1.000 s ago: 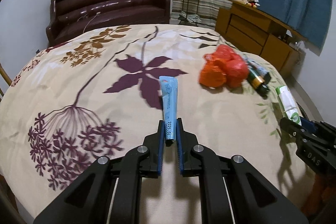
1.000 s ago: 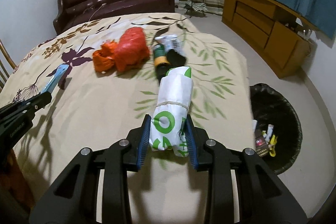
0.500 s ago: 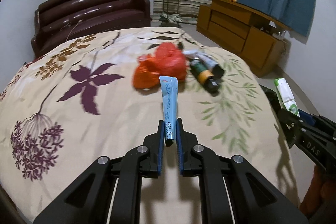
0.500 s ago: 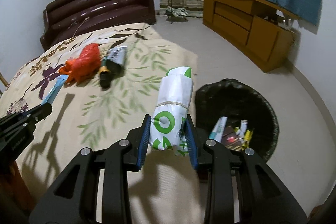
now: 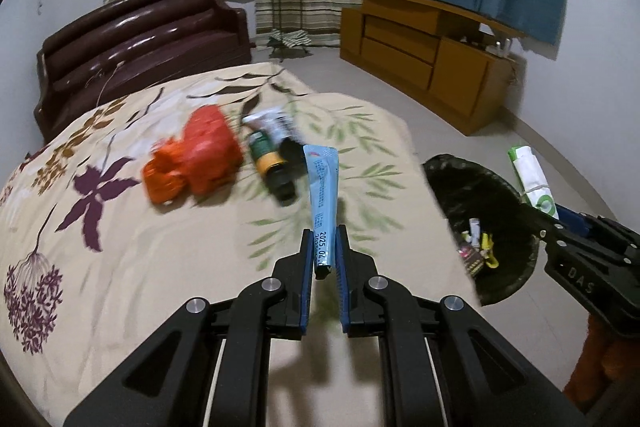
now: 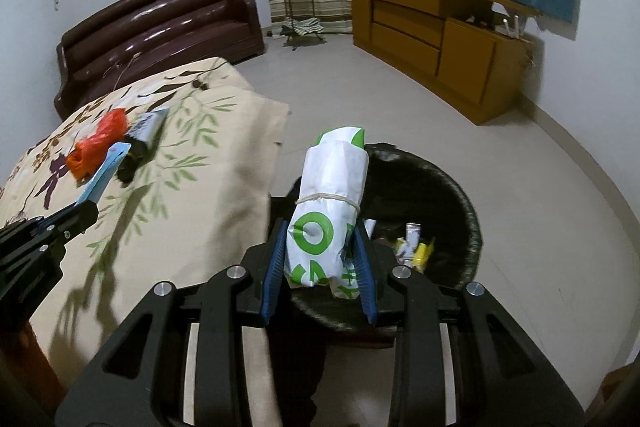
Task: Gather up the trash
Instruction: 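Carry the white-green bag and blue tube over the bin and release both, then move both open tools back toward the orange bag on the bed, then grasp the orange bag with the left tool while the right tool grasps the white tube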
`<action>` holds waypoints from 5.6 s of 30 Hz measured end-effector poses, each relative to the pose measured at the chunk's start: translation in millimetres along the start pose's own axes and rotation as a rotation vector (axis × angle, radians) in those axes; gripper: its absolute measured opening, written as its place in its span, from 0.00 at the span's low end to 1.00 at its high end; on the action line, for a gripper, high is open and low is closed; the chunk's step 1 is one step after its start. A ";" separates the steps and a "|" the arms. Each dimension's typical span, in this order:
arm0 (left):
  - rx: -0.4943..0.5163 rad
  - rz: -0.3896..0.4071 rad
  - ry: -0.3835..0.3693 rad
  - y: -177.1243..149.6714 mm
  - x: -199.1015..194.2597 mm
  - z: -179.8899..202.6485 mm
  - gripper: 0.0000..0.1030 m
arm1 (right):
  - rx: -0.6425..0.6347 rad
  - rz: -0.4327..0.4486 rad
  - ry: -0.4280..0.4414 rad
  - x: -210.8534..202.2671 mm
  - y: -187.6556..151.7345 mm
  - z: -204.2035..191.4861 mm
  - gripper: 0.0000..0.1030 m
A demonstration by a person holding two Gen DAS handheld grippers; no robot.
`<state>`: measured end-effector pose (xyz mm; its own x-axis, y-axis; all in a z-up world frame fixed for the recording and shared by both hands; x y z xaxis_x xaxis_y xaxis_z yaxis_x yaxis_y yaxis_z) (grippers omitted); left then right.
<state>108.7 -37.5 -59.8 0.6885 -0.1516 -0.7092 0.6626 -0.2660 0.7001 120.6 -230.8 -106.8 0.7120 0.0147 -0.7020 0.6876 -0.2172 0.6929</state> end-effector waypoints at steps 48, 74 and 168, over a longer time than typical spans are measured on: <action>0.128 -0.016 -0.025 54.5 63.7 114.2 0.61 | 0.146 0.004 -0.076 41.0 26.1 96.2 0.58; -0.018 -0.008 0.074 34.3 29.6 9.7 0.70 | 0.071 -0.012 -0.016 36.2 20.9 28.0 0.64; -0.165 -0.027 0.186 7.9 33.4 -160.7 0.39 | -0.128 -0.029 0.144 62.6 42.1 -138.4 0.64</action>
<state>184.3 108.4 -64.6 0.7025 0.0353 -0.7108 0.7099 -0.1061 0.6963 213.8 -104.0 -98.8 0.6983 0.1605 -0.6976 0.7141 -0.0889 0.6944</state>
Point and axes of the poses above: each gripper's, at about its wrist camera, not at the fingertips, and x roughly the way its jaws point, z to its right, y to its top, the point moved 5 cm from there along x, roughly the way its jaws point, and after that the axes turned 8 degrees about x, right-handed, at the moved point
